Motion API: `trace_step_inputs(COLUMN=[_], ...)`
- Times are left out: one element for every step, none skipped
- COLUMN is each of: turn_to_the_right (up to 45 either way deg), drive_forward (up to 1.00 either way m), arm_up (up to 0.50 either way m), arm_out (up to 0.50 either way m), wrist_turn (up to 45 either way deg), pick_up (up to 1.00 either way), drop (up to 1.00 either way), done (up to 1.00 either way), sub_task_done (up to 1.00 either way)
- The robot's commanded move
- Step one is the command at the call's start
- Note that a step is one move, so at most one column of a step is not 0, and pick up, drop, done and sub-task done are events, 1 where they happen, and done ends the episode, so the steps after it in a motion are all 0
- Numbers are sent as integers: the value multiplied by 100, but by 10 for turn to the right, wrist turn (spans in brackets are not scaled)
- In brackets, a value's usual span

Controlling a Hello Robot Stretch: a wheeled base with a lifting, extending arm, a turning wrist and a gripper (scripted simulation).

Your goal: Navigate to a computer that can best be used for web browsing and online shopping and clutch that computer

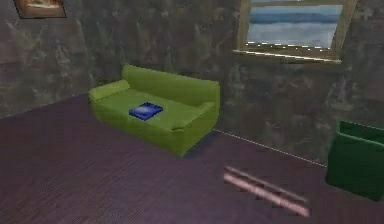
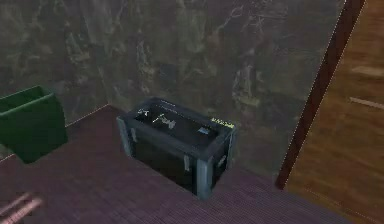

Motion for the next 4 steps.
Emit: trace_step_inputs(turn_to_the_right=[390, 0, -450, -240], drive_forward=[0, 5, 0, 0], arm_up=[0, 0, 0, 0], arm_out=[0, 0, 0, 0], wrist_turn=[0, 0, 0, 0], pick_up=[0, 0, 0, 0], drop=[0, 0, 0, 0], done=[0, 0, 0, 0], sub_task_done=[0, 0, 0, 0])
